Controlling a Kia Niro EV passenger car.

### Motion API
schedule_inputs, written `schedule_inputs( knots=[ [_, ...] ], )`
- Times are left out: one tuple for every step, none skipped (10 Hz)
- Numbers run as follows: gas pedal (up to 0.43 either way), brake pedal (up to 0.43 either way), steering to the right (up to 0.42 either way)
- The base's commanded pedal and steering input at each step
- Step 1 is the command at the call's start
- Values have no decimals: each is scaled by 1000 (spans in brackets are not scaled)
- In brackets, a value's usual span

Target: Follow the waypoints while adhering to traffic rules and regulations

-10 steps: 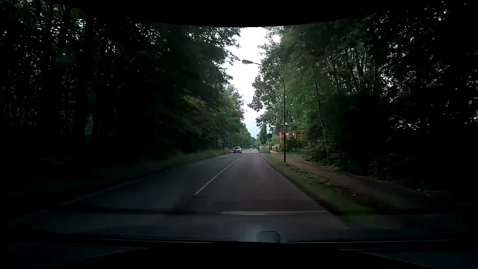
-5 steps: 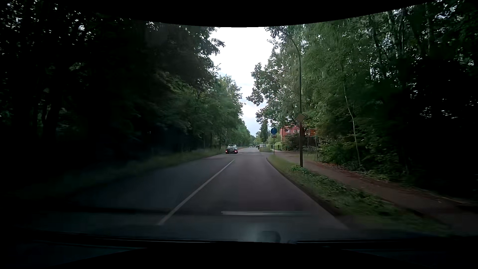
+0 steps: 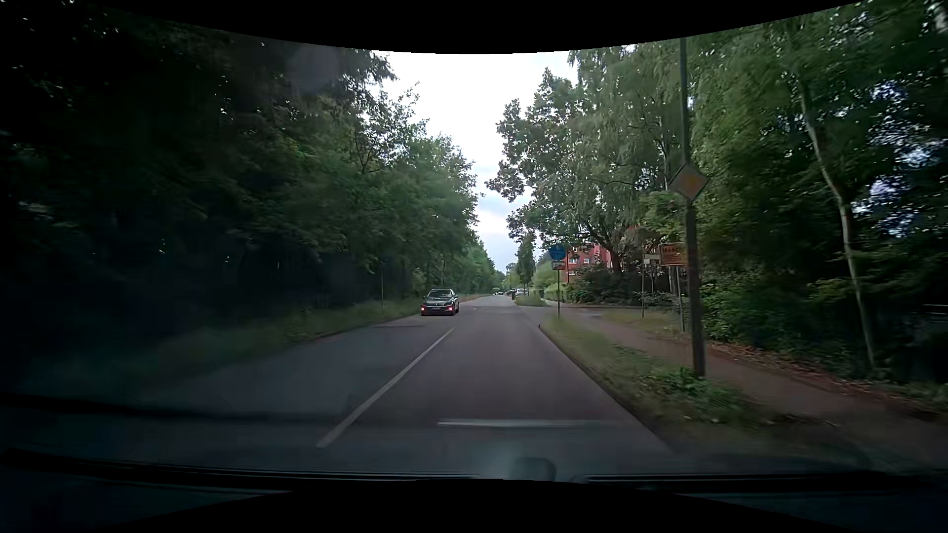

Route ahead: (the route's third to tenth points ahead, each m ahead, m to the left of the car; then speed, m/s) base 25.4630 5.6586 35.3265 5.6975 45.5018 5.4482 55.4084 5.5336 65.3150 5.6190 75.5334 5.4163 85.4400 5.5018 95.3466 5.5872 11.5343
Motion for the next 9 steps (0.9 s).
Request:
schedule_inputs(
  knots=[
    [169, 0, 2],
    [157, 0, 2],
    [157, 0, 2],
    [157, 0, 1],
    [157, 0, 1],
    [157, 0, 0],
    [169, 0, -1],
    [169, 0, -1],
    [169, 0, -1]
  ],
)
